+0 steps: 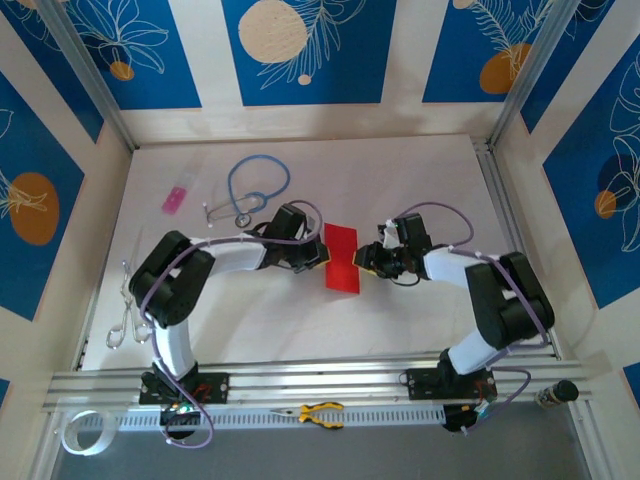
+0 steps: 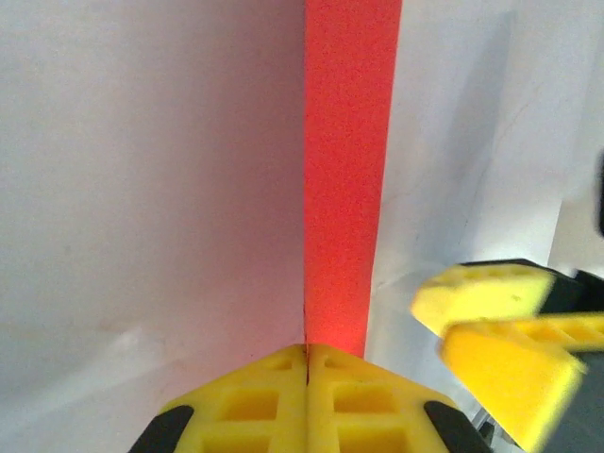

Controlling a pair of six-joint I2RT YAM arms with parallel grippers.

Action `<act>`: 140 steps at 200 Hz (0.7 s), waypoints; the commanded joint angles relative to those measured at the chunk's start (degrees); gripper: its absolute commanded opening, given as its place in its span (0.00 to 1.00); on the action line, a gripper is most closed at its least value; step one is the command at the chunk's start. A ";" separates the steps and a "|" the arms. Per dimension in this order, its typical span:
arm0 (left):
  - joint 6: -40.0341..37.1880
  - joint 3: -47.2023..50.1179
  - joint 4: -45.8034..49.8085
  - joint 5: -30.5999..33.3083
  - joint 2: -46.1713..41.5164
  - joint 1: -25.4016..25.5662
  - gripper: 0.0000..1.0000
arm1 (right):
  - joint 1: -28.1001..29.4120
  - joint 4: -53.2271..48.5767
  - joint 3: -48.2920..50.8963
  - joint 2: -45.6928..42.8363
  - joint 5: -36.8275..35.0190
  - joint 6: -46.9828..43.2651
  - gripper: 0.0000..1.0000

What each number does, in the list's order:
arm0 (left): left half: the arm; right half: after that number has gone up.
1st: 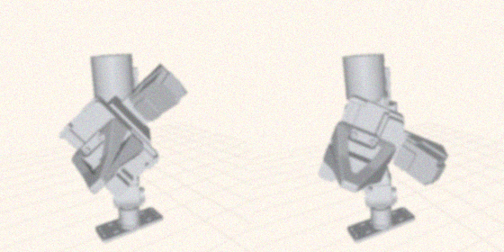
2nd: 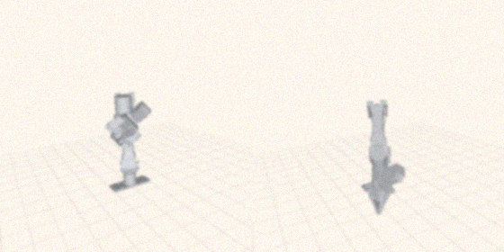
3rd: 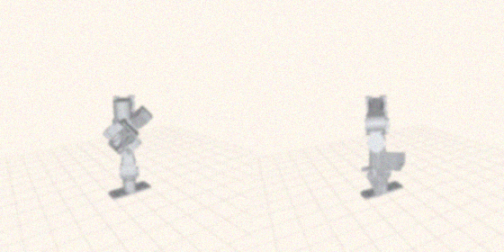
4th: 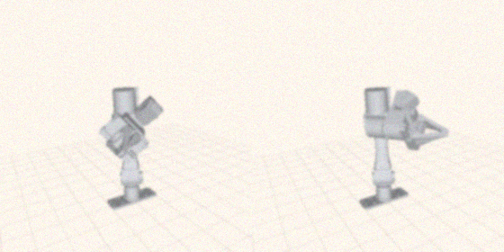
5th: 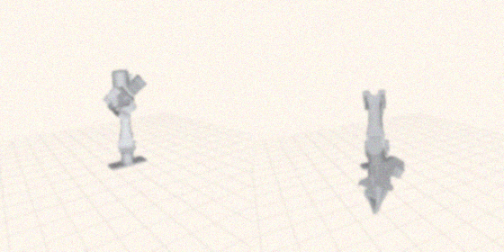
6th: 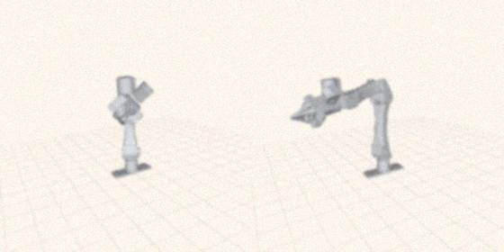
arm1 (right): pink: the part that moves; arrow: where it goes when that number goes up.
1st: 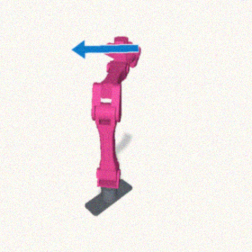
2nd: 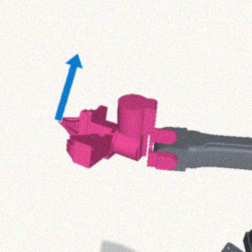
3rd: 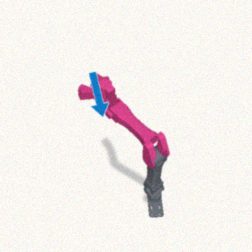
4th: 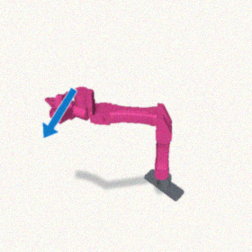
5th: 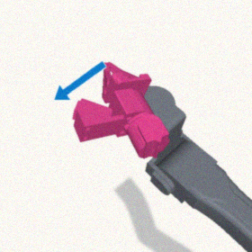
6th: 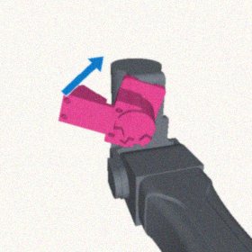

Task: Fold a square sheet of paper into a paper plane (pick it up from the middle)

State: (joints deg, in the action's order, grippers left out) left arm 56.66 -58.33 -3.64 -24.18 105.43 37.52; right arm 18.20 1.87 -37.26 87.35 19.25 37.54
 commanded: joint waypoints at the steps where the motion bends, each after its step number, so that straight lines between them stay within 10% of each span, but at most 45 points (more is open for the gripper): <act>1: 2.85 2.95 2.05 2.15 -4.03 -0.39 0.00 | 3.35 -5.22 1.01 -6.82 -4.25 -6.60 0.41; 56: 9.47 9.46 -2.54 3.26 -7.49 -0.42 0.00 | 27.87 11.92 13.20 -19.78 -35.22 -30.59 0.46; 140: 10.34 8.59 -4.31 1.95 -6.38 -0.35 0.00 | 43.62 30.33 15.57 -11.25 -48.90 -49.48 0.51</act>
State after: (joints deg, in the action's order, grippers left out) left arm 66.17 -49.12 -7.01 -22.00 99.42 37.52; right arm 59.99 23.79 -22.13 73.14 -23.29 -4.43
